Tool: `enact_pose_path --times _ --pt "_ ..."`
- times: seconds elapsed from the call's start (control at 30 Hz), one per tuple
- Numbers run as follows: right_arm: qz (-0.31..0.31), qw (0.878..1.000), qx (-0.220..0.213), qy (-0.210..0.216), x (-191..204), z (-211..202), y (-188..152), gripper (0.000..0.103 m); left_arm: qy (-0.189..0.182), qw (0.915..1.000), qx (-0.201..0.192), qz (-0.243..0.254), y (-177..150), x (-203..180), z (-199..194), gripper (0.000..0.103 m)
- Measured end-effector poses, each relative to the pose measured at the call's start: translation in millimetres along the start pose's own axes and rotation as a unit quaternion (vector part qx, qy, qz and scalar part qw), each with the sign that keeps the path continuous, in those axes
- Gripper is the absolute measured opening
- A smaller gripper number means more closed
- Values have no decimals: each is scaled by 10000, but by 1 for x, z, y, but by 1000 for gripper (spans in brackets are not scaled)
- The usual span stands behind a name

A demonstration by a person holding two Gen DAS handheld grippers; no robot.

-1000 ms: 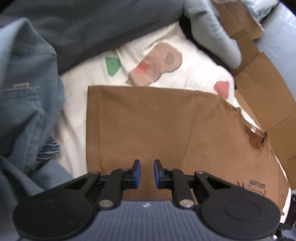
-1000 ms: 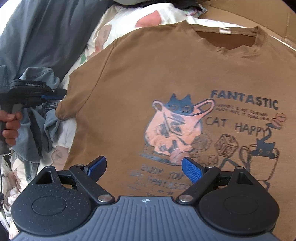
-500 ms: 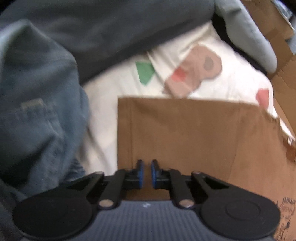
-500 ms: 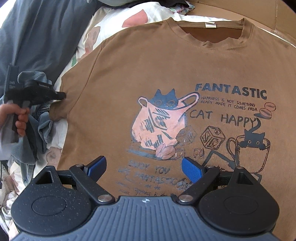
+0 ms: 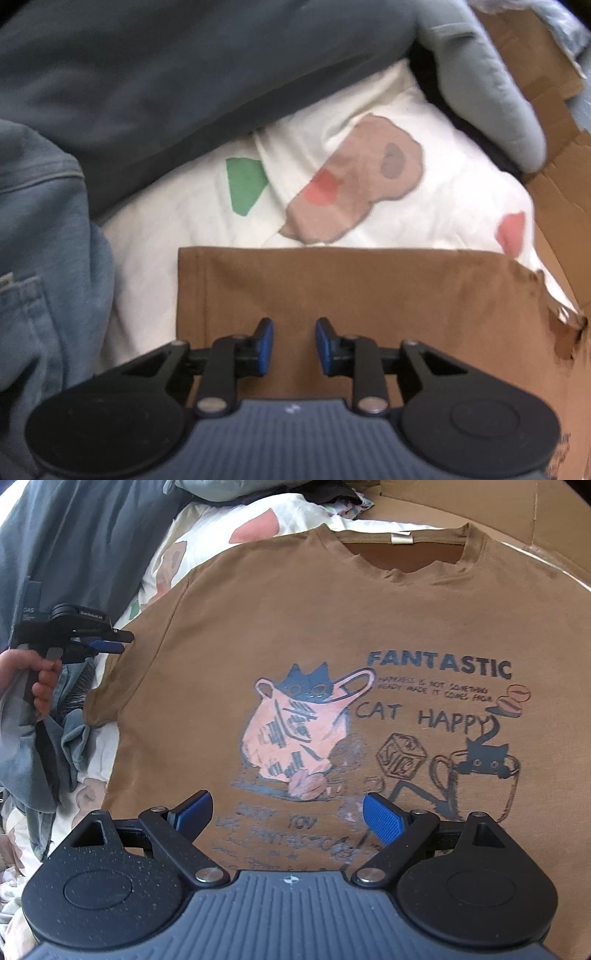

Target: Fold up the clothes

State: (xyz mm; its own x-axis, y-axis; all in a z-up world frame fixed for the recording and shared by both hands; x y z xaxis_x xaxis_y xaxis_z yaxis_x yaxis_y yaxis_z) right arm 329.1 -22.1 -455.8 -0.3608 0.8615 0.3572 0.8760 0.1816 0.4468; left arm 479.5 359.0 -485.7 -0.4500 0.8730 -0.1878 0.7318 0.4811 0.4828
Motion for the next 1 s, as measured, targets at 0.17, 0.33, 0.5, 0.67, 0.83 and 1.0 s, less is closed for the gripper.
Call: enact_pose_path --times 0.17,0.33,0.5,0.67,0.83,1.0 --pt "61 9999 -16 -125 -12 -1 -3 92 347 9993 -121 99 16 11 14 37" --pt "126 9998 13 -169 -20 -1 -9 92 353 9993 -89 -18 26 20 27 39" --pt "173 9996 36 -200 -25 1 -14 92 270 9995 -89 -98 33 23 34 39" --pt "207 9995 69 -231 -28 5 -17 92 263 9995 -78 127 40 25 38 40" --pt "-151 9992 191 -325 -20 7 -20 93 516 9985 -149 37 56 35 28 33" --pt "-90 9995 -8 -290 -21 3 -8 92 407 9986 -269 198 69 23 13 33"
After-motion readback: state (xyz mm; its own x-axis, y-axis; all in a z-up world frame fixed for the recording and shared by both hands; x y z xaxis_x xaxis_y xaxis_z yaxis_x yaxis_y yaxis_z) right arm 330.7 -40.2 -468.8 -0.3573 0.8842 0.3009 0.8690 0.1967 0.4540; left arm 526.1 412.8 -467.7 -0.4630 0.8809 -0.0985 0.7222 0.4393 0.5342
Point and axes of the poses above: each gripper's, at about its wrist camera, not at the fingertips, and z roughly the way its jaws point, x to its left, y to its top, the point moved 10 cm from there along z, roughly the way its jaws point, and after that the axes turned 5 degrees about -x, right-handed, at the moved point
